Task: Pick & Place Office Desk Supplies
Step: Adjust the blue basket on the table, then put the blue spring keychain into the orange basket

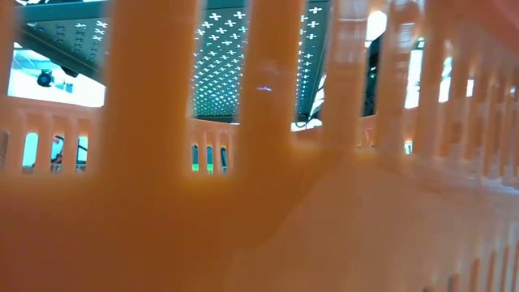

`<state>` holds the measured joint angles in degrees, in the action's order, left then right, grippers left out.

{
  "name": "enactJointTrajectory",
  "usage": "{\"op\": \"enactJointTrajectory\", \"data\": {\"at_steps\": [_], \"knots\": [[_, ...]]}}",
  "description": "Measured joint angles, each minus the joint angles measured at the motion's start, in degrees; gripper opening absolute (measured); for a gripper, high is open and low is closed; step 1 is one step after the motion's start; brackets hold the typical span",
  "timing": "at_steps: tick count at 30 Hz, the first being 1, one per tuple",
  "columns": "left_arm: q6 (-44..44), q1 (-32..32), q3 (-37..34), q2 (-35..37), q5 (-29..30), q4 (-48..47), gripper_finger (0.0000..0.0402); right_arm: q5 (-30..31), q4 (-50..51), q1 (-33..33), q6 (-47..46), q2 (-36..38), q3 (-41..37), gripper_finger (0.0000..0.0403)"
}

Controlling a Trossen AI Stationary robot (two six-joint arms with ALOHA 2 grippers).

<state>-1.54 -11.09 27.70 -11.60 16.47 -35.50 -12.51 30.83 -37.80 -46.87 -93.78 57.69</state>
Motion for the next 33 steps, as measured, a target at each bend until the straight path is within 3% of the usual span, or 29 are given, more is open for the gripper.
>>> {"op": "enactJointTrajectory", "data": {"at_steps": [11,18,22,27,33], "knots": [[0.0,0.0,0.0,0.0,0.0,0.0,0.0098,-0.2,-2.2,0.1,-0.6,0.6,0.0,0.0086],[0.0,0.0,0.0,0.0,0.0,0.0,0.0098,-0.4,-2.3,0.0,0.0,6.6,0.0,0.0104],[0.0,0.0,0.0,0.0,0.0,0.0,0.0098,3.4,0.7,0.0,1.1,11.7,0.0,0.0112],[0.0,0.0,0.0,0.0,0.0,0.0,0.0098,13.0,8.0,0.9,2.3,16.8,0.0,0.0112],[0.0,0.0,0.0,0.0,0.0,0.0,0.0098,23.7,13.2,4.8,0.8,16.6,0.0,0.0106]]}}
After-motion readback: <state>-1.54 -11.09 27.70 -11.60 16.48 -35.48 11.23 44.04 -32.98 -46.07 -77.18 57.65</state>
